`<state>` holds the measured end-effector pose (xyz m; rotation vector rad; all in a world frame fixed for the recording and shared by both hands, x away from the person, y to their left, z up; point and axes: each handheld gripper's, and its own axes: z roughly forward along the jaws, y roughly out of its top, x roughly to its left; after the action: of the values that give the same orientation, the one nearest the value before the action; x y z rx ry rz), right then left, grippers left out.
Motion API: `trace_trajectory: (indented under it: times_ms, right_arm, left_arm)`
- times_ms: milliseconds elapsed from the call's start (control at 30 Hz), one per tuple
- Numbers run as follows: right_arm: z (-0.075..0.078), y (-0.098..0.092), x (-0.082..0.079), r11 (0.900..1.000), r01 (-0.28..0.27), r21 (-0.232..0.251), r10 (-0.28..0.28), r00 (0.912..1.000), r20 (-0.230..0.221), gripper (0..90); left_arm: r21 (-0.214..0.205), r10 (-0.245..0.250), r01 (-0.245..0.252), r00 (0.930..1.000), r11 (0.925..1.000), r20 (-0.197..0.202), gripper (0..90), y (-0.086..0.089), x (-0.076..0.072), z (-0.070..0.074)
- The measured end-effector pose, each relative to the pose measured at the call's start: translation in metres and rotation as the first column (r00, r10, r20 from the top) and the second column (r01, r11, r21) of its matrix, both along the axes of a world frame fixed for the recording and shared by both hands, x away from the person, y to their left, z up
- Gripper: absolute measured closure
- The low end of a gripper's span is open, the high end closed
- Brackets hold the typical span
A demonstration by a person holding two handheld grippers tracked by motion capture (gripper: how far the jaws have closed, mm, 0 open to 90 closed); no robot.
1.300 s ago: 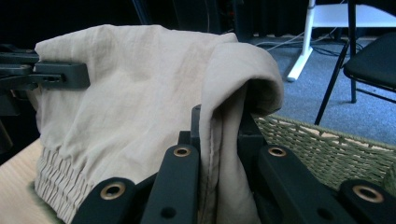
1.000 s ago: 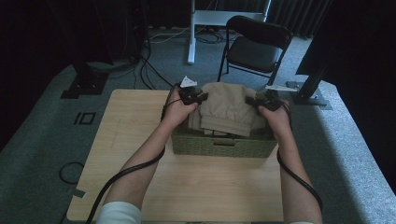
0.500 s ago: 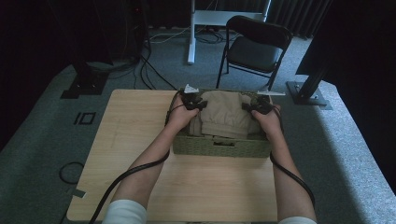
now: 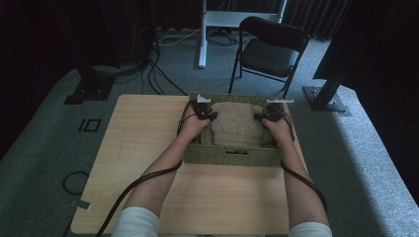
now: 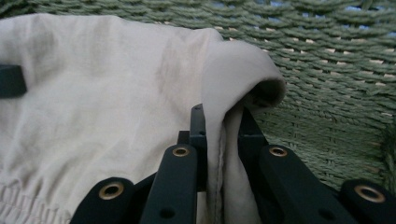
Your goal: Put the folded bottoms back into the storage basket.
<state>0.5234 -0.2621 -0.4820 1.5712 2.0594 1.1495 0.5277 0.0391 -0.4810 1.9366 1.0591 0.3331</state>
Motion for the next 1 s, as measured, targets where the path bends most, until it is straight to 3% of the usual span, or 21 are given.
trace_trajectory:
  times_ms: [133,333,433,600,700,733,800,867,900,1000]
  right_arm:
    - [-0.005,0.000,0.005,0.9995,0.005,-0.032,-0.005,0.9997,-0.025,81.3]
    - [-0.011,0.005,0.012,0.9973,0.002,-0.074,-0.006,0.9984,-0.056,81.3]
    - [-0.014,0.007,0.015,0.9972,0.018,-0.072,-0.023,0.9967,-0.077,80.8]
    - [-0.018,0.006,0.018,0.9959,0.016,-0.089,-0.026,0.9941,-0.105,78.6]
    - [-0.020,0.005,0.020,0.9955,0.030,-0.090,-0.039,0.9933,-0.109,72.8]
    - [-0.021,0.005,0.021,0.9953,0.035,-0.090,-0.045,0.9927,-0.111,69.9]
    - [-0.022,0.005,0.021,0.9918,0.033,-0.123,-0.046,0.9933,-0.106,62.4]
    - [-0.022,0.004,0.021,0.9895,0.055,-0.134,-0.067,0.9935,-0.092,54.6]
    - [-0.022,0.004,0.021,0.9893,0.059,-0.133,-0.070,0.9941,-0.083,53.5]
    - [-0.021,0.003,0.021,0.9869,0.071,-0.145,-0.081,0.9948,-0.061,45.5]
  left_arm:
    - [0.005,0.023,-0.023,0.9996,0.9997,-0.017,77.4,0.000,0.007,-0.009]
    - [0.057,0.049,-0.046,0.9979,0.9973,-0.043,78.0,-0.003,0.012,-0.017]
    - [0.083,0.062,-0.058,0.9972,0.9948,-0.042,78.0,-0.007,0.014,-0.020]
    - [0.084,0.073,-0.068,0.9960,0.9941,-0.052,77.0,-0.010,0.017,-0.024]
    - [0.095,0.077,-0.071,0.9953,0.9930,-0.058,75.4,-0.010,0.018,-0.025]
    - [0.097,0.086,-0.081,0.9948,0.9920,-0.055,73.4,-0.011,0.019,-0.025]
    - [0.108,0.097,-0.093,0.9948,0.9898,-0.032,60.8,-0.011,0.020,-0.026]
    - [0.094,0.077,-0.074,0.9967,0.9928,-0.025,57.9,-0.012,0.020,-0.028]
    - [0.093,0.073,-0.071,0.9971,0.9931,-0.020,49.5,-0.012,0.020,-0.028]
    - [0.111,0.070,-0.072,0.9974,0.9913,0.018,43.3,-0.013,0.020,-0.027]
